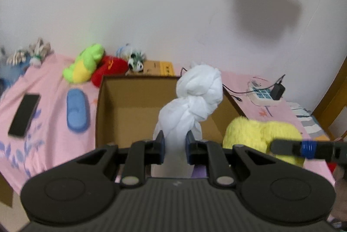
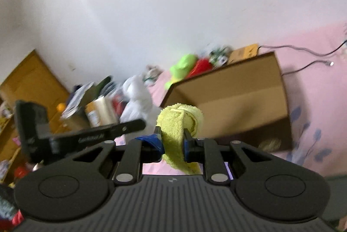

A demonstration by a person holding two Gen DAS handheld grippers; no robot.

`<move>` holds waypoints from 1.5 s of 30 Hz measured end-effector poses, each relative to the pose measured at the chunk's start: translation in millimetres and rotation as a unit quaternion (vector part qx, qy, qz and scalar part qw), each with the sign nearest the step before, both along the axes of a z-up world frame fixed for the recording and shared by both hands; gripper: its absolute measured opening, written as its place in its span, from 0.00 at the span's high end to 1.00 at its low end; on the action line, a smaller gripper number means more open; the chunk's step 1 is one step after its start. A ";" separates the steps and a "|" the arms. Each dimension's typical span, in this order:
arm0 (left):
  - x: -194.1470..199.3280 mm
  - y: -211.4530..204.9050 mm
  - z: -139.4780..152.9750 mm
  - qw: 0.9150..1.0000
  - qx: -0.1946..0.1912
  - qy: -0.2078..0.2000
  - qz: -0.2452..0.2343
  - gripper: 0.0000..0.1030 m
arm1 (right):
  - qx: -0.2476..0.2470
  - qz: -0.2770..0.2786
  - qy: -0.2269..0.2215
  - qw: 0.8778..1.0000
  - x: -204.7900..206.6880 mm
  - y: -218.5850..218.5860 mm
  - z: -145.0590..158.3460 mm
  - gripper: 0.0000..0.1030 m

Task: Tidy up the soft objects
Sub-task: 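Lift and carry the white bundle with the left tool while the right carries the towel into the box, then open the left gripper to drop the white bundle while the right gripper releases the towel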

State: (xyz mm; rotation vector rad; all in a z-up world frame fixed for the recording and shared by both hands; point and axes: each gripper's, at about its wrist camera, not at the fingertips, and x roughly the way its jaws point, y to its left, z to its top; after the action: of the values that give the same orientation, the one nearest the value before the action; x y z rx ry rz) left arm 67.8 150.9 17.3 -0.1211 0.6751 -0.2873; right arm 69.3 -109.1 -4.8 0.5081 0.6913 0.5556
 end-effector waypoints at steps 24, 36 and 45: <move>156.1 3.0 -80.5 0.989 0.050 0.123 0.059 0.81 | -0.107 -0.092 0.074 0.987 125.0 34.2 -57.1 0.94; 154.2 2.9 -82.7 0.987 0.067 0.120 0.087 0.49 | -0.069 -0.105 0.078 0.989 117.4 21.3 -58.5 0.90; 121.2 -12.8 -57.7 0.986 0.097 0.092 0.097 0.49 | -0.087 -0.133 -0.023 0.987 59.1 15.7 -33.5 0.90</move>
State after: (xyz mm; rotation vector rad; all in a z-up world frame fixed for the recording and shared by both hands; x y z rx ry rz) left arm 189.0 138.1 -40.4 -0.0257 0.8648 -0.0216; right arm 128.5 -93.4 -38.2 0.4144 0.6097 0.2529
